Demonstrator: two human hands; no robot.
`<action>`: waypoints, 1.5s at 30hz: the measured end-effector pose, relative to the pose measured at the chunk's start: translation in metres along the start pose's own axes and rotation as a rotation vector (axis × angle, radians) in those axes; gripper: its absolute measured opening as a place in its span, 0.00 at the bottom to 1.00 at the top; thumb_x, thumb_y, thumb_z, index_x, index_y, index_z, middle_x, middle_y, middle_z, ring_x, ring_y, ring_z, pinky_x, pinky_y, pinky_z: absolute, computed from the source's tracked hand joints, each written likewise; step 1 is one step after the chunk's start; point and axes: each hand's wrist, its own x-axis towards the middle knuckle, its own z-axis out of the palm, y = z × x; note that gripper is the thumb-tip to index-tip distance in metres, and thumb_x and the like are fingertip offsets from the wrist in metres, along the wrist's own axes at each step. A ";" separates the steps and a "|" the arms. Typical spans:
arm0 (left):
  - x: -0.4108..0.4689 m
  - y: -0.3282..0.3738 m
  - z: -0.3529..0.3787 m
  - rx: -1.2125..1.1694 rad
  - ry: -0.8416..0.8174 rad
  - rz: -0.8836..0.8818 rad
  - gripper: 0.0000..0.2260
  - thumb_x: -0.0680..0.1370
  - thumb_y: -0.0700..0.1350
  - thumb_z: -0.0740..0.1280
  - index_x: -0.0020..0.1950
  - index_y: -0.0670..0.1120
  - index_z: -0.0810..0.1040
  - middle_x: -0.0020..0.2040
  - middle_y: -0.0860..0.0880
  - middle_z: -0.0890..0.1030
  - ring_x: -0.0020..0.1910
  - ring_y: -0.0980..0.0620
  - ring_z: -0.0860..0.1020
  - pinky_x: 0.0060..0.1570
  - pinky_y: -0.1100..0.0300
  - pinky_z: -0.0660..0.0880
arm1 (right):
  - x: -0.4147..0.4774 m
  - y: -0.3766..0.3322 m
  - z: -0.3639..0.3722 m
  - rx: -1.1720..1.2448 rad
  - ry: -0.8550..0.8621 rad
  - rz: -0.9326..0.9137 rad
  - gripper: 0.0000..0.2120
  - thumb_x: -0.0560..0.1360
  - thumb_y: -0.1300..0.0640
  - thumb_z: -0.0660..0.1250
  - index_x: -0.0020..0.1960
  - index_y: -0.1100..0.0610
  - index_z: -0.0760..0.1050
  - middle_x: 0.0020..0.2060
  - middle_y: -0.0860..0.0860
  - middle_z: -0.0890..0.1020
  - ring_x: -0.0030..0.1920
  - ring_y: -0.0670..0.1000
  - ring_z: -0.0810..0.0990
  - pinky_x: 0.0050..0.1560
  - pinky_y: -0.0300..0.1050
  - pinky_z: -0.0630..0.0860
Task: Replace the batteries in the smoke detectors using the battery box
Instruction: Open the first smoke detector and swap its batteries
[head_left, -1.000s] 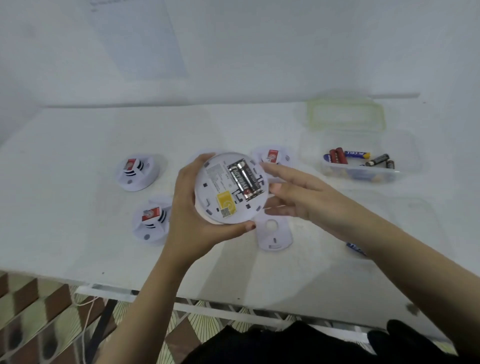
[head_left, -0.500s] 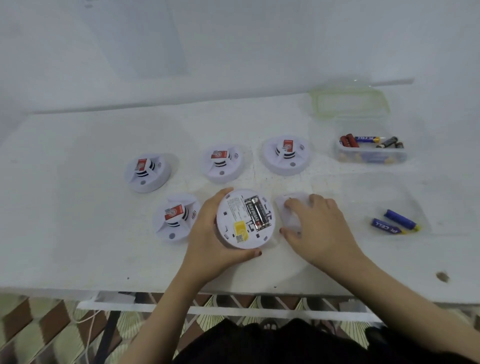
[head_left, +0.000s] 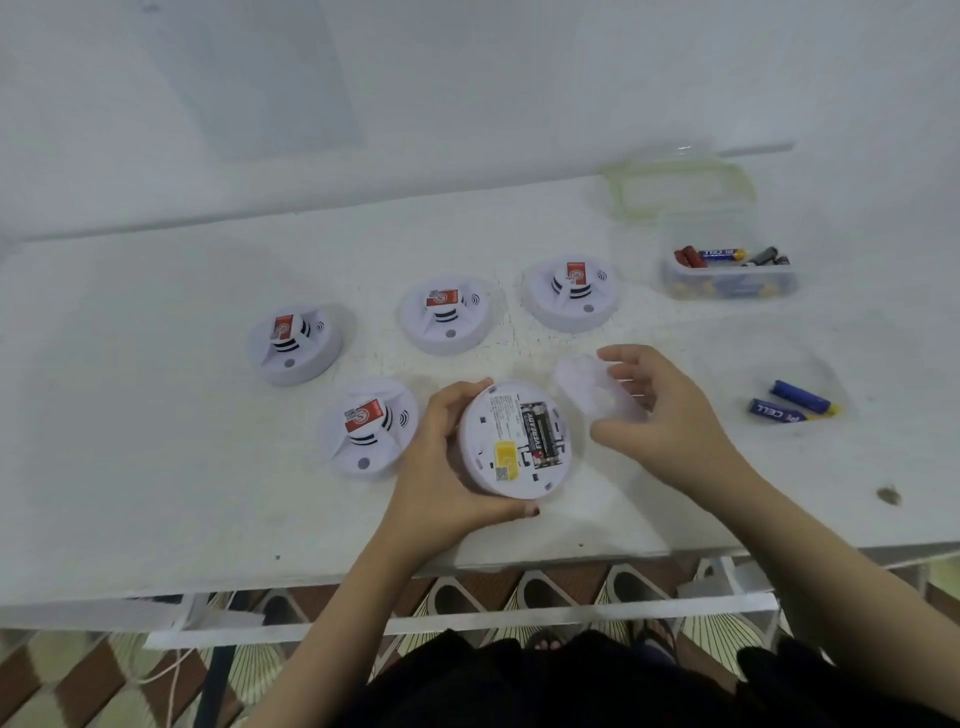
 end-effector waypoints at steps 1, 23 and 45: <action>0.001 0.000 0.000 -0.008 -0.010 0.003 0.45 0.55 0.46 0.84 0.67 0.50 0.66 0.67 0.53 0.72 0.68 0.58 0.70 0.63 0.69 0.68 | -0.004 -0.002 0.002 0.064 -0.032 -0.037 0.31 0.56 0.53 0.69 0.60 0.47 0.71 0.53 0.46 0.76 0.52 0.45 0.75 0.49 0.31 0.70; 0.010 -0.006 -0.007 -0.074 -0.193 0.018 0.46 0.59 0.40 0.81 0.72 0.50 0.62 0.70 0.56 0.67 0.69 0.59 0.68 0.63 0.68 0.68 | -0.010 0.001 0.022 -0.260 -0.253 -0.516 0.31 0.66 0.63 0.69 0.68 0.50 0.69 0.63 0.39 0.71 0.63 0.41 0.69 0.63 0.32 0.65; 0.011 -0.004 -0.003 -0.023 -0.179 0.041 0.46 0.60 0.40 0.82 0.71 0.46 0.61 0.72 0.56 0.65 0.69 0.64 0.66 0.61 0.72 0.67 | -0.009 -0.002 0.015 -0.348 -0.297 -0.390 0.32 0.69 0.57 0.74 0.69 0.44 0.66 0.63 0.36 0.71 0.61 0.43 0.70 0.59 0.28 0.61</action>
